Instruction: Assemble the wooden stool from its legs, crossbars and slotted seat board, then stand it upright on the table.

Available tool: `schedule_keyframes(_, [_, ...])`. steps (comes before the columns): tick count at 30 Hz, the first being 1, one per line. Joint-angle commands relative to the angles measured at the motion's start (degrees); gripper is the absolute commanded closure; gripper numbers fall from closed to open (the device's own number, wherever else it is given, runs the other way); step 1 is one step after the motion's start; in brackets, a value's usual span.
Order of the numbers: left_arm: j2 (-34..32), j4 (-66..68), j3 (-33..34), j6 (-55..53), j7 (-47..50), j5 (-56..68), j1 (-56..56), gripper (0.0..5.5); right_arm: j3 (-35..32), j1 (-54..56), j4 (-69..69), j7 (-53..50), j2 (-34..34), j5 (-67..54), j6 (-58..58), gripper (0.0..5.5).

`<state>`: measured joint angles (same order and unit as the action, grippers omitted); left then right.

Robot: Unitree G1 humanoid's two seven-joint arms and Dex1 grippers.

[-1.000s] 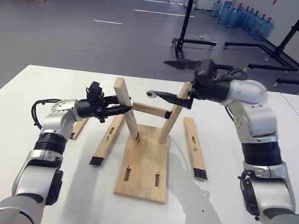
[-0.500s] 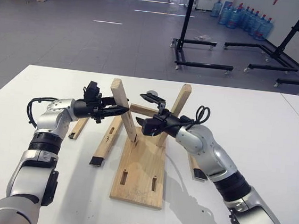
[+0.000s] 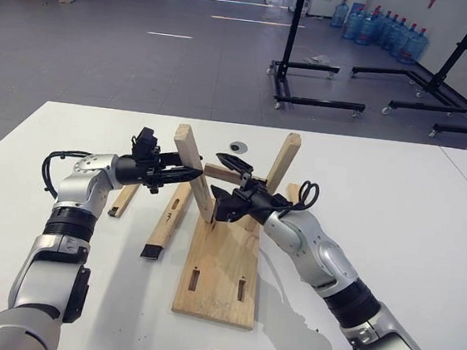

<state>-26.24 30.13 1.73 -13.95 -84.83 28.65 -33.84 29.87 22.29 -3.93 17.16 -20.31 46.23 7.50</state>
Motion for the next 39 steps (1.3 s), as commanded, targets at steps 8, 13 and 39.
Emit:
schedule_keyframes(8, [0.4, 2.4, -2.1, -0.5, 0.0, -2.2, 1.0, 3.39, -1.1, 0.9, 1.1, -0.3, 0.6, 1.2, -0.3, 2.92])
schedule_keyframes(13, [0.5, 2.5, -2.2, -0.3, 0.3, -2.2, 1.0, 3.39, -1.3, 0.6, 1.8, 0.6, 0.4, 0.7, -0.3, 4.01])
schedule_keyframes(39, [1.0, 14.6, -9.1, -0.5, 2.4, -9.1, -4.3, 3.39, -2.4, -8.7, 10.4, -5.9, -3.2, -4.7, 8.9, 4.21])
